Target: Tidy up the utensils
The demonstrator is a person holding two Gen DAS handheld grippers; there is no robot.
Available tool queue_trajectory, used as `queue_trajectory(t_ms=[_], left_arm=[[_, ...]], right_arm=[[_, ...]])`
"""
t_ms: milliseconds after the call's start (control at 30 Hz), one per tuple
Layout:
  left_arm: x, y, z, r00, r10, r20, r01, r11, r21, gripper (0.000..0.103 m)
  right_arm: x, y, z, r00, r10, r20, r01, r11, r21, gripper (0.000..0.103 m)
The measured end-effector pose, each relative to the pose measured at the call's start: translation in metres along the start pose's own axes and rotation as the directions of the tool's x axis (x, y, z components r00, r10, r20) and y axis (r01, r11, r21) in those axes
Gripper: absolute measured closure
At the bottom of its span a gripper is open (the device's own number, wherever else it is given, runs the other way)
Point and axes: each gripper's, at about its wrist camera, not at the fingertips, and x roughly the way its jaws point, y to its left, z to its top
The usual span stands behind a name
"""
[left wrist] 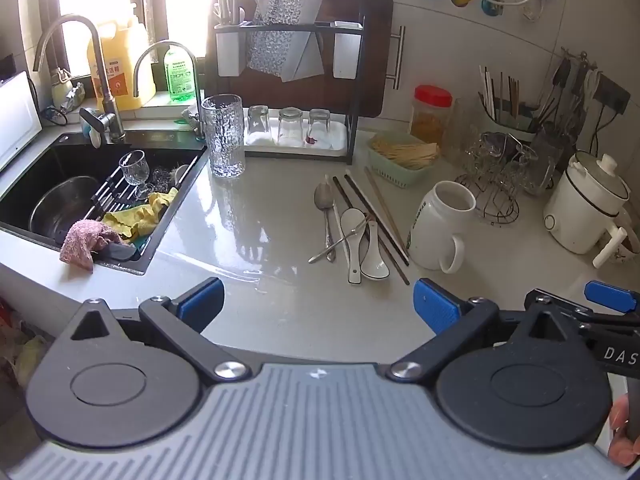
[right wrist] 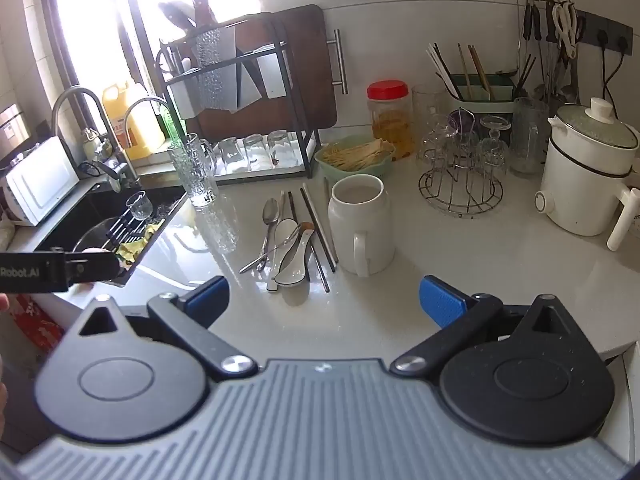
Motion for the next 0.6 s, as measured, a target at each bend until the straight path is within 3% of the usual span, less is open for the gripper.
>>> queue_trajectory(t_ms=[600], left_arm=[[0.012, 0.0, -0.001, 1.0, -0.015, 0.0, 0.015, 1.0, -0.015, 0.001]], right_arm=[[-0.004, -0.005, 0.001, 1.0, -0.01, -0.008, 0.011, 1.0, 0.015, 0.0]])
